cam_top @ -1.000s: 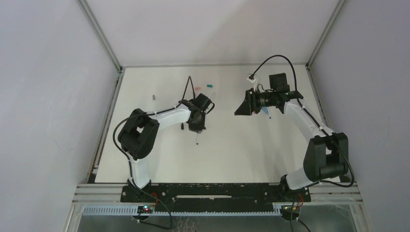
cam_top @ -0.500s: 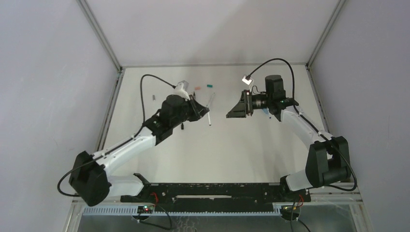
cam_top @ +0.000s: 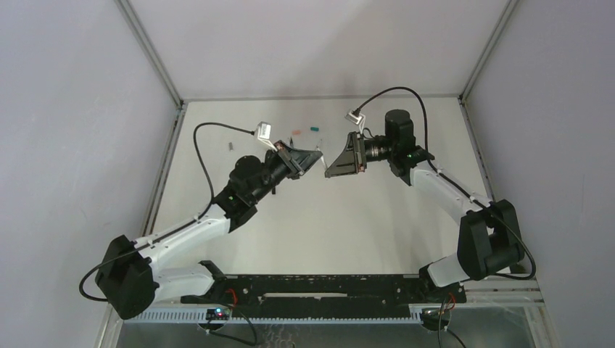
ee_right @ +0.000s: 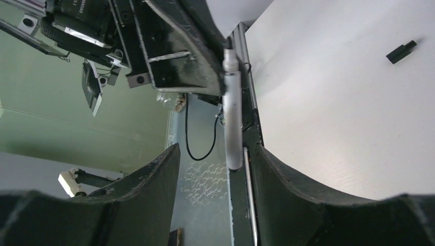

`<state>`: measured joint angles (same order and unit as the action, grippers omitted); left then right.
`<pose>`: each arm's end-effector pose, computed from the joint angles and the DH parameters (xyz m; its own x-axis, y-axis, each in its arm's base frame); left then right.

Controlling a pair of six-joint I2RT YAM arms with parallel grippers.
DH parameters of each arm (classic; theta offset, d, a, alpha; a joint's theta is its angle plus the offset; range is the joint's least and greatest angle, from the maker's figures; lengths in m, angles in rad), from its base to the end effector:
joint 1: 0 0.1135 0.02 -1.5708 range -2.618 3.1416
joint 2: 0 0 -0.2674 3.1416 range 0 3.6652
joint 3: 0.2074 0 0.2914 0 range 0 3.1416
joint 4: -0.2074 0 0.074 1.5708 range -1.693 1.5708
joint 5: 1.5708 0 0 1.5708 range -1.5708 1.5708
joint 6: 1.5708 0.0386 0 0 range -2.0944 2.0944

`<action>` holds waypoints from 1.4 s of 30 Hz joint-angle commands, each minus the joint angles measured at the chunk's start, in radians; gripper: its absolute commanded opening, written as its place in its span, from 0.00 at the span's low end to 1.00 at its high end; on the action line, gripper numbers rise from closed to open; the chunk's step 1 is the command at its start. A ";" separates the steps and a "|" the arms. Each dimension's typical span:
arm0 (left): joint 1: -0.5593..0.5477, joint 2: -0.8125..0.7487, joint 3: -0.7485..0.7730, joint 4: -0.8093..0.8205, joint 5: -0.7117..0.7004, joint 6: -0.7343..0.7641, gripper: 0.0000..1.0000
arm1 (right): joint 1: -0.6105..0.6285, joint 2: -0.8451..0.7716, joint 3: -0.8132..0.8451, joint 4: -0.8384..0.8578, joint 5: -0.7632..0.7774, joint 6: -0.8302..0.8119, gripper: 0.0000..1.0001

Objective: Insert the pens into the pen caps
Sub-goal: Pick up the pen from the center of the board, then move the pen cap to the center of the board.

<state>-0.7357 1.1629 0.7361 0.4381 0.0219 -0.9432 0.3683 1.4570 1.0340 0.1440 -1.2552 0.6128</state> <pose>0.2299 -0.2093 0.2968 -0.5513 -0.5925 -0.5874 0.4103 0.4205 -0.8092 0.3198 0.1627 0.2932 -0.7648 -0.1038 -0.6358 -0.6411 0.0248 0.7671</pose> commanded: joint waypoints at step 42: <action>-0.052 -0.414 -0.182 -0.011 -0.306 0.263 0.77 | 0.035 -0.016 0.224 -0.538 0.032 -0.541 0.00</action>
<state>-0.7898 0.8825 0.5694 0.5846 -0.1967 -0.8680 0.4122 1.5101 1.1858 0.0189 -1.2373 0.5751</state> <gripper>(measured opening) 0.684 0.054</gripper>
